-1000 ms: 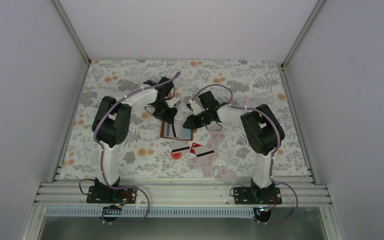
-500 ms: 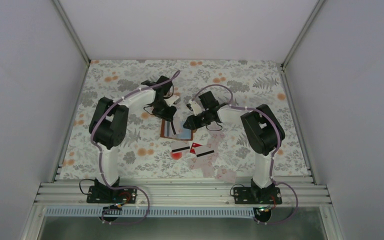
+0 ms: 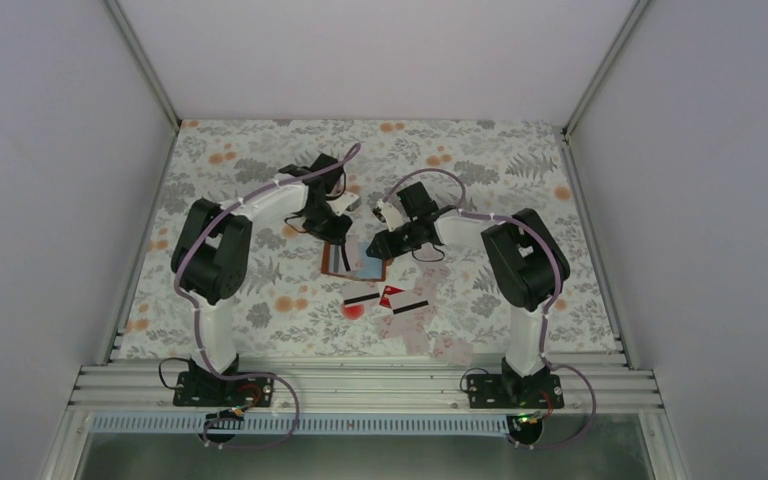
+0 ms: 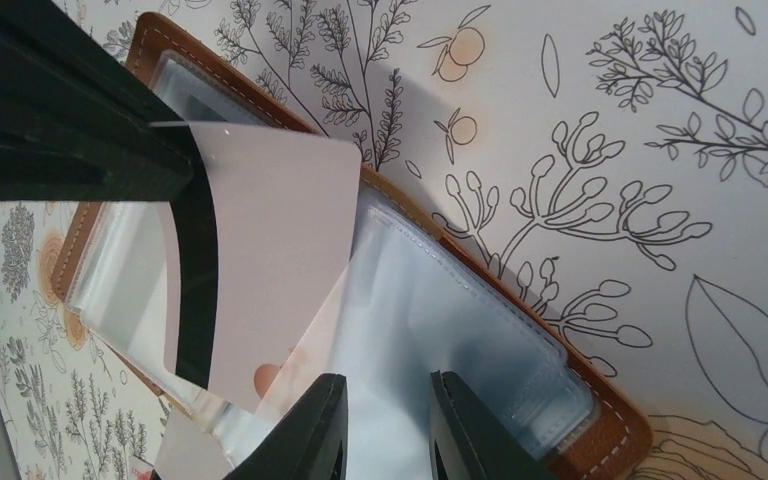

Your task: Put the credit cards into the card holder

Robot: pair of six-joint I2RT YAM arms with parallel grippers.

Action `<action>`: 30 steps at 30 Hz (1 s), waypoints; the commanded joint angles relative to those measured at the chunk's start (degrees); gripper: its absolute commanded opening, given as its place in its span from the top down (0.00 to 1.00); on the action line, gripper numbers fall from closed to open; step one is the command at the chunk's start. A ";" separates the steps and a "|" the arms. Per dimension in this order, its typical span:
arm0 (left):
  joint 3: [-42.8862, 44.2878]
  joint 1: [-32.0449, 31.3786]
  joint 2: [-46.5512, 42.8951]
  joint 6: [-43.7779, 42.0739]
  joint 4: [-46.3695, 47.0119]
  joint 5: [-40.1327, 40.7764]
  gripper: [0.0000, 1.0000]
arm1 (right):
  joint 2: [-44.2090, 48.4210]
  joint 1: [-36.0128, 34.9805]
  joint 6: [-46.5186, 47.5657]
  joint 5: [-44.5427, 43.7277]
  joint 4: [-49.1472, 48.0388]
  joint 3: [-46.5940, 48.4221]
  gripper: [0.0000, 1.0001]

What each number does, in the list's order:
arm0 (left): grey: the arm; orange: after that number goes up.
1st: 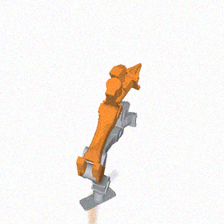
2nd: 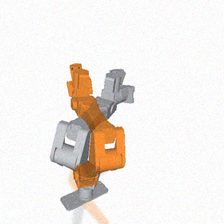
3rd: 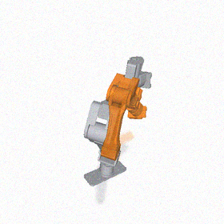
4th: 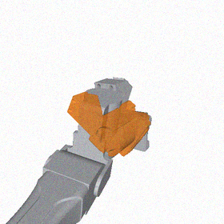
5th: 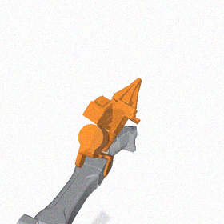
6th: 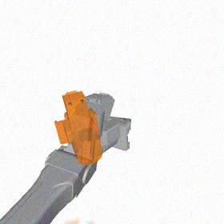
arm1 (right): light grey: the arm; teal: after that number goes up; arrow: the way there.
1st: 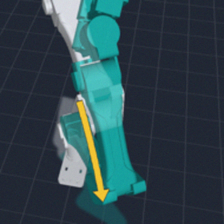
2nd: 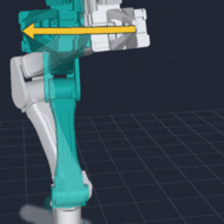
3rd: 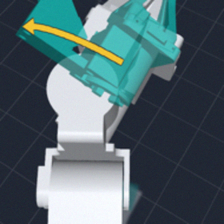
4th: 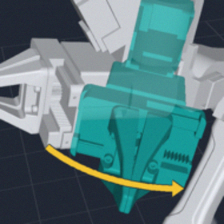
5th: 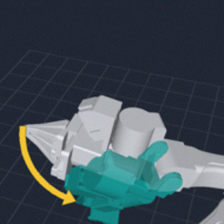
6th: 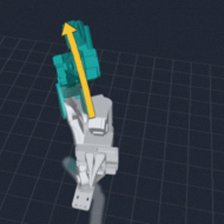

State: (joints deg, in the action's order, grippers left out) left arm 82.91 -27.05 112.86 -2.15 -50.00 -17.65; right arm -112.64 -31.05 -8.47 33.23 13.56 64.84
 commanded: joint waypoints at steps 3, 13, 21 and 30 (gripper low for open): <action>-2.39 -2.17 0.76 -1.32 -0.71 0.33 0.98 | -2.24 0.33 1.00 -7.14 6.12 -1.25 0.78; -3.42 -3.19 -1.36 -0.92 -1.07 2.71 0.98 | -1.76 0.37 0.91 -6.90 6.21 -1.12 0.78; -2.40 -4.57 0.97 -1.43 -1.30 1.43 0.98 | -1.44 0.41 1.31 -6.67 6.04 -0.28 0.78; 0.08 -5.22 6.05 -0.49 -2.59 1.80 0.98 | -0.50 0.39 1.19 -7.62 6.16 0.80 0.78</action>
State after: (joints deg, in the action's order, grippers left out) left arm 82.59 -30.98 114.52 -2.28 -49.98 -16.03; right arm -112.64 -31.07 -8.27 32.32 16.12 66.11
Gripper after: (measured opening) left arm 0.028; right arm 0.224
